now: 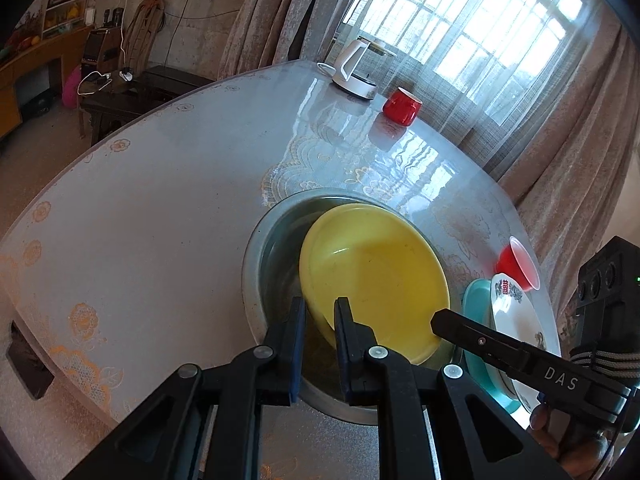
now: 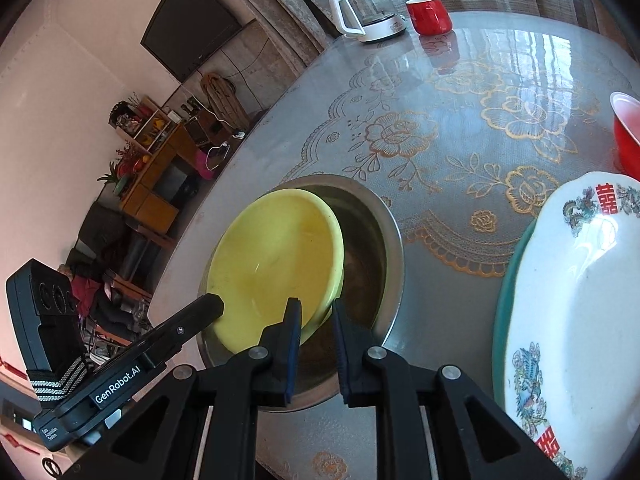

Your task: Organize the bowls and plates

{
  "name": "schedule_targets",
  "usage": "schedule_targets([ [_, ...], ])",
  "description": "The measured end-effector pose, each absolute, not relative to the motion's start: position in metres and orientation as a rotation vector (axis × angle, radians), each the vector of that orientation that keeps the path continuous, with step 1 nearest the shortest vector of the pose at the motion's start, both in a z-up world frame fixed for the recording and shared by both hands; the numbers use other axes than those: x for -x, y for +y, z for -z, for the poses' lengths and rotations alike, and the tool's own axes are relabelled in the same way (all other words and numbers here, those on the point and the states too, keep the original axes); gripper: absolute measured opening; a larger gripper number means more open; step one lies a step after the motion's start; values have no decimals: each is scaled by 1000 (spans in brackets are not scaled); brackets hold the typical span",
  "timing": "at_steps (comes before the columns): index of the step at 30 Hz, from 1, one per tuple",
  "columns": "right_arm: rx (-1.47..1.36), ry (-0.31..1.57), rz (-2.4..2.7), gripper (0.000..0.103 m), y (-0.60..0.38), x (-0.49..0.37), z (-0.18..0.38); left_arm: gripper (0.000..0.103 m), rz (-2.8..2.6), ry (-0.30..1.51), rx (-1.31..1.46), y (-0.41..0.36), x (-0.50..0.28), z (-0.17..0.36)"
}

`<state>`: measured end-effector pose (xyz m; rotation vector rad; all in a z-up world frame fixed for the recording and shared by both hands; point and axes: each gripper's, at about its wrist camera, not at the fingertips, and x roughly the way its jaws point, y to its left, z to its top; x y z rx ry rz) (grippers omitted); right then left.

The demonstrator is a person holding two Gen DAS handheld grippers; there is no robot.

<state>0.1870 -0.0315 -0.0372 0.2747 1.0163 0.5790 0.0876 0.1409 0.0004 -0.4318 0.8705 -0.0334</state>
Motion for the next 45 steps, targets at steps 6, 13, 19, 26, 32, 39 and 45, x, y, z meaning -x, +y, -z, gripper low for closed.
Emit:
schedule_targets([
  [6, -245, 1021, -579, 18, -26, -186, 39, 14, 9, 873, 418, 142, -90, 4],
  [13, -207, 1009, -574, 18, -20, -184, 40, 14, -10, 862, 344, 135, -89, 5],
  [19, -197, 1008, -574, 18, -21, -182, 39, 14, 1, 861, 309, 130, -87, 5],
  [26, -181, 993, -566, 27, -21, -178, 37, 14, 7, 864, 313, 129, -89, 4],
  [32, -181, 963, -568, 28, -26, -172, 35, 14, -2, 856, 304, 127, -86, 2],
  [39, -201, 923, -568, 31, -37, -161, 24, 17, 2, 830, 284, 122, -79, -7],
  [45, -229, 917, -546, 31, -51, -156, 21, 18, 22, 824, 267, 112, -74, -12],
])
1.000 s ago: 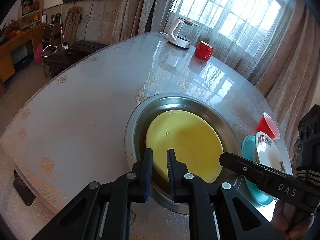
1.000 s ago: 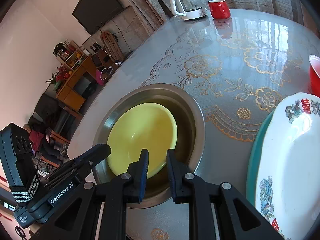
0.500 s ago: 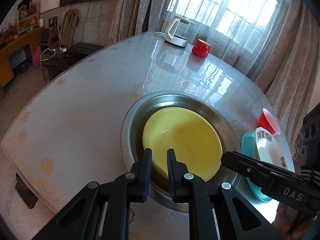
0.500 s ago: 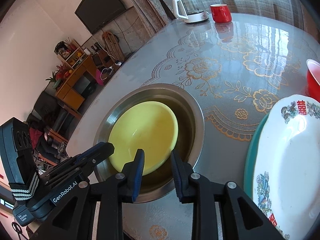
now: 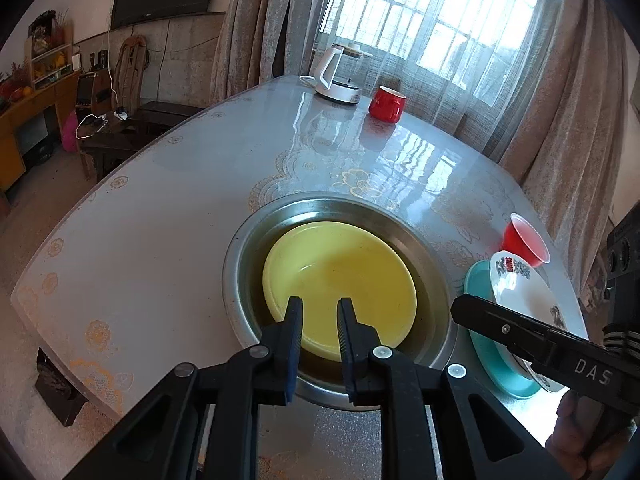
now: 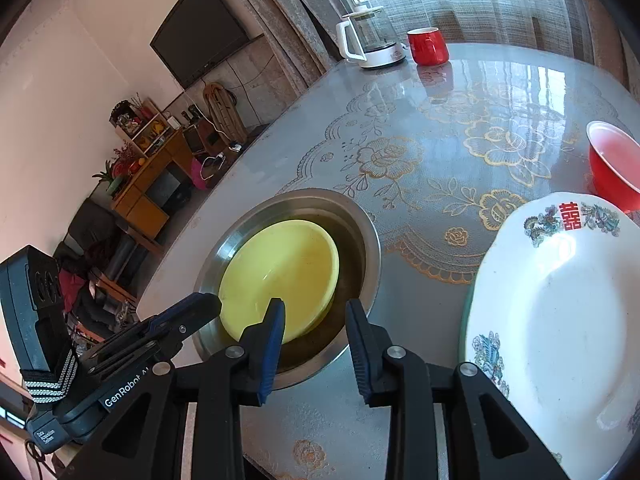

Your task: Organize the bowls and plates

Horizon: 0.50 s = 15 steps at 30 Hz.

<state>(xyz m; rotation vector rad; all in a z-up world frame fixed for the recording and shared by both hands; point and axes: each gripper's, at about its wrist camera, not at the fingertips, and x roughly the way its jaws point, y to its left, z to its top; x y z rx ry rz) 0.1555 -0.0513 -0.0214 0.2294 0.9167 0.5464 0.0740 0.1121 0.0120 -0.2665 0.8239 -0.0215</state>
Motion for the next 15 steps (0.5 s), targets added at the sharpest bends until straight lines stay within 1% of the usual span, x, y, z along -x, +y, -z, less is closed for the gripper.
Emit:
schedule_targets([
  [9, -317, 878, -533, 35, -84, -153, 10, 18, 49, 810, 211, 97, -70, -17],
  [15, -374, 843, -466, 35, -118, -156, 3, 18, 65, 811, 184, 87, -73, -18],
])
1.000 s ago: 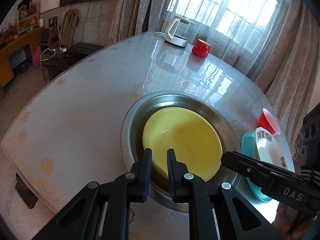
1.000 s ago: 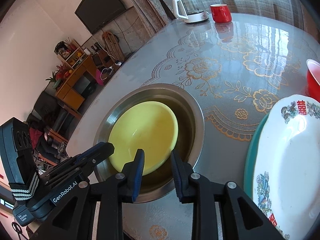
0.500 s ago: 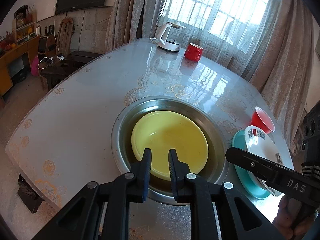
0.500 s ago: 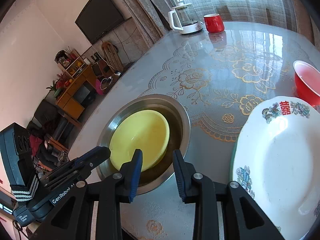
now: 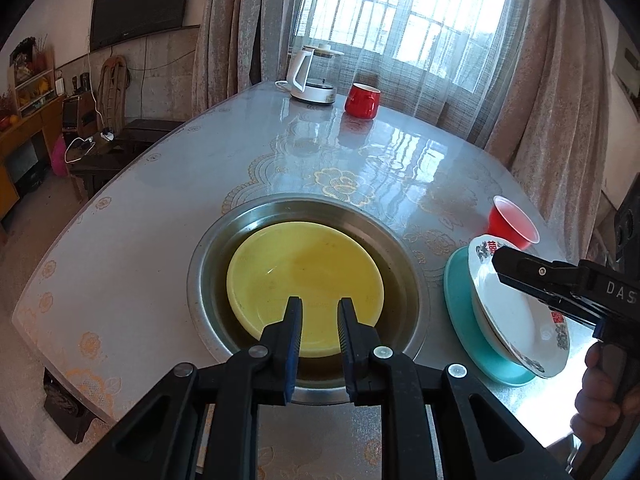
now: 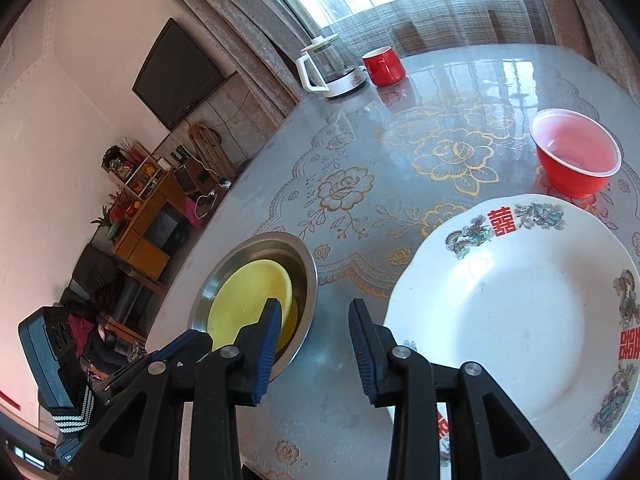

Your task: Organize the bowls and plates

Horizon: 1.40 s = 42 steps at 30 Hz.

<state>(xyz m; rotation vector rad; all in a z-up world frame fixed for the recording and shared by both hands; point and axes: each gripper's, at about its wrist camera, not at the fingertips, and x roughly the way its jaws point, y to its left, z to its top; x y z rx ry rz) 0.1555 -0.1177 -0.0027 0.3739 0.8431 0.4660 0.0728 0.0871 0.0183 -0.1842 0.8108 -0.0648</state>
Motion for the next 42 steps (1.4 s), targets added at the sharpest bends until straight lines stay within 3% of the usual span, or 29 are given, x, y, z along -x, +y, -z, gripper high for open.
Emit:
schedule_targets([
  [21, -578, 782, -131, 37, -268, -161, 9, 19, 166, 840, 102, 26, -102, -23],
  [42, -587, 762, -15, 37, -316, -183, 2, 25, 245, 843, 52, -19, -147, -33],
])
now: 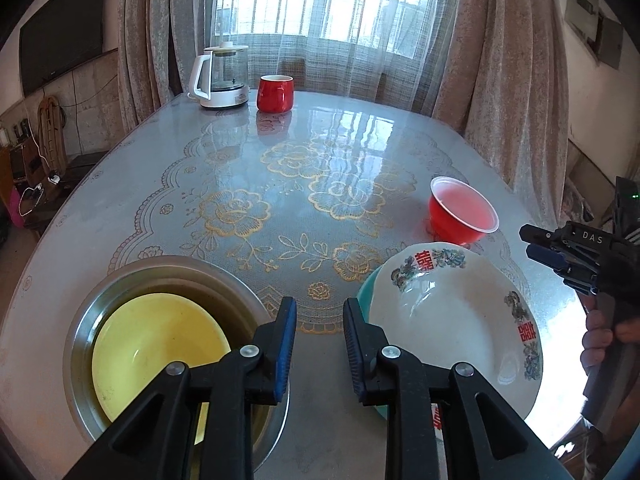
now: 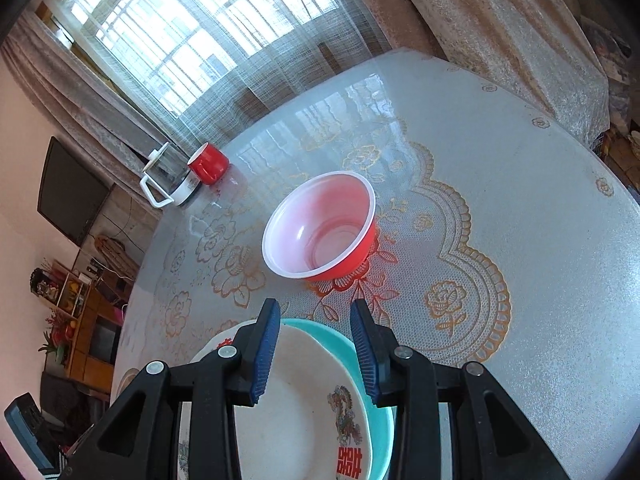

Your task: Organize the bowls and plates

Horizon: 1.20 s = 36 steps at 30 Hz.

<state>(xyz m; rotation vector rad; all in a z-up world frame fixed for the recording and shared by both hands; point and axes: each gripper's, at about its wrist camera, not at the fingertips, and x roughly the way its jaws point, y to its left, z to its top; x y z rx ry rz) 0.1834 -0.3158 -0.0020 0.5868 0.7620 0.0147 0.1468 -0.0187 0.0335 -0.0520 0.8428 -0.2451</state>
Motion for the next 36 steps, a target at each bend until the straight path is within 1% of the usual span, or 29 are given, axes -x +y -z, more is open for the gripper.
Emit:
schedule_targets([
  [12, -637, 738, 36, 37, -351, -203, 3, 26, 352, 870, 58, -75, -188, -45],
  [17, -646, 752, 26, 37, -353, -218, 11, 26, 314, 917, 33, -101, -212, -38],
  [20, -661, 761, 24, 37, -357, -225, 14, 26, 335, 980, 61, -114, -230, -28],
  [25, -661, 768, 26, 37, -359, -237, 18, 26, 393, 963, 109, -133, -252, -28],
  [33, -651, 775, 26, 24, -359, -251, 25, 26, 463, 1020, 196, -161, -287, -18],
  [34, -655, 777, 27, 23, -361, -253, 26, 29, 467, 1026, 205, -163, -290, -16],
  [36, -662, 784, 26, 20, -363, -255, 30, 30, 458, 1052, 211, -170, -299, -9],
])
